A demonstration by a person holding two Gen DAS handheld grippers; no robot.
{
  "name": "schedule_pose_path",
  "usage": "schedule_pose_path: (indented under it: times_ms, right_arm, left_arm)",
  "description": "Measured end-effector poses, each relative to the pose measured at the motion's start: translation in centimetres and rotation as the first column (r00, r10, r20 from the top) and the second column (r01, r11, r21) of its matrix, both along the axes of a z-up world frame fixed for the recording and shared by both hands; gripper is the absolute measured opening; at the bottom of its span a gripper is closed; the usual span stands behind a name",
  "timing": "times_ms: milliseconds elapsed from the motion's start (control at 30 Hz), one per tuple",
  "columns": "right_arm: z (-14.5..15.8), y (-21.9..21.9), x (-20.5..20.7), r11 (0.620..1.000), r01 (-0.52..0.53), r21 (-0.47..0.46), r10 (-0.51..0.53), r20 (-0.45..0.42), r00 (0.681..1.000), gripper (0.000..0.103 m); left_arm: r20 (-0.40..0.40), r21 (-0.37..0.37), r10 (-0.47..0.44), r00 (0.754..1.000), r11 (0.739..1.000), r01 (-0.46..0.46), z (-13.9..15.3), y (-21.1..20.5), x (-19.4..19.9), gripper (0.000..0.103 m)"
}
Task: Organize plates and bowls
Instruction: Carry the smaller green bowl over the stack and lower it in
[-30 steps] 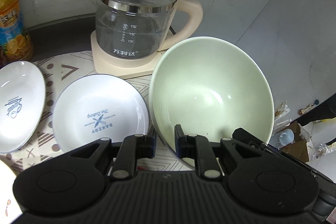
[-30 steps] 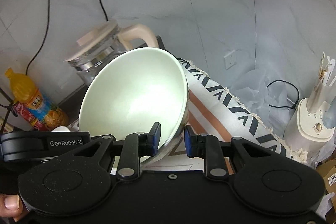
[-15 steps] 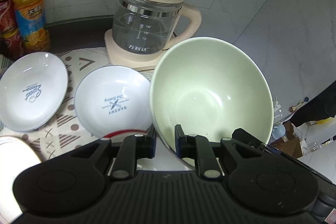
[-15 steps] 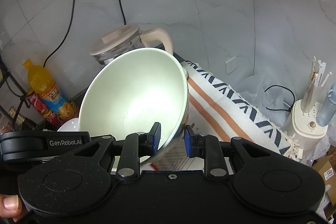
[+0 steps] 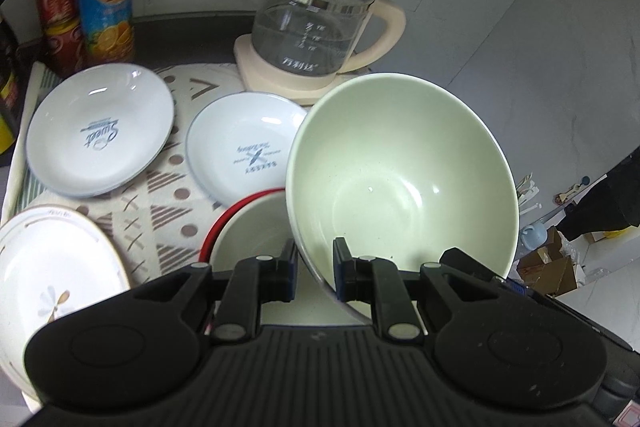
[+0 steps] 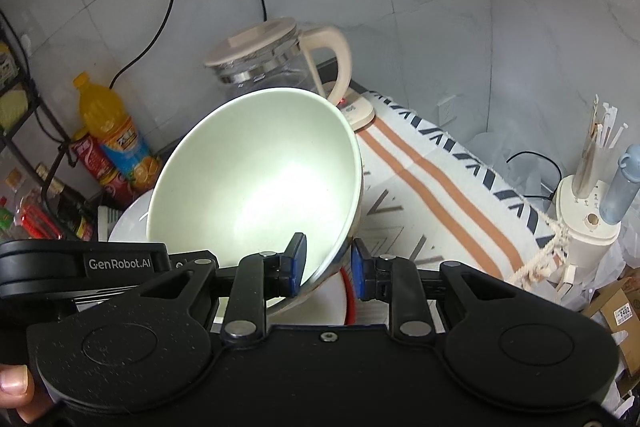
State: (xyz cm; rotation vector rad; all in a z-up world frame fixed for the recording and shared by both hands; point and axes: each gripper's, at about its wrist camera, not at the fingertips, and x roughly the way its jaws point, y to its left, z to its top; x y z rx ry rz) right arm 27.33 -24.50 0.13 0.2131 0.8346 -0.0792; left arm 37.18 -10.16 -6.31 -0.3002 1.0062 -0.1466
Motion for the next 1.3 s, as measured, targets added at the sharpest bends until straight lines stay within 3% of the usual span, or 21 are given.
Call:
schedule_pose_path:
  times_ms: [767,1300]
  right_arm:
    - [-3.4,2.0,-0.3,0.997,-0.064,-0.03,0.06,-0.107,0.992,0.024]
    - [-5.0,2.1,0.6,0.996,-0.08,-0.033,0.073,-0.167,0.983,0.021]
  left_arm:
    - [-0.125,-0.023,0.055,0.991,0.998,-0.059,-4.4,2.0,-0.6,0.016]
    - [-0.179,-0.041,0.075,0.981,0.996,-0.084,-5.1,2.7,-0.1,0.02]
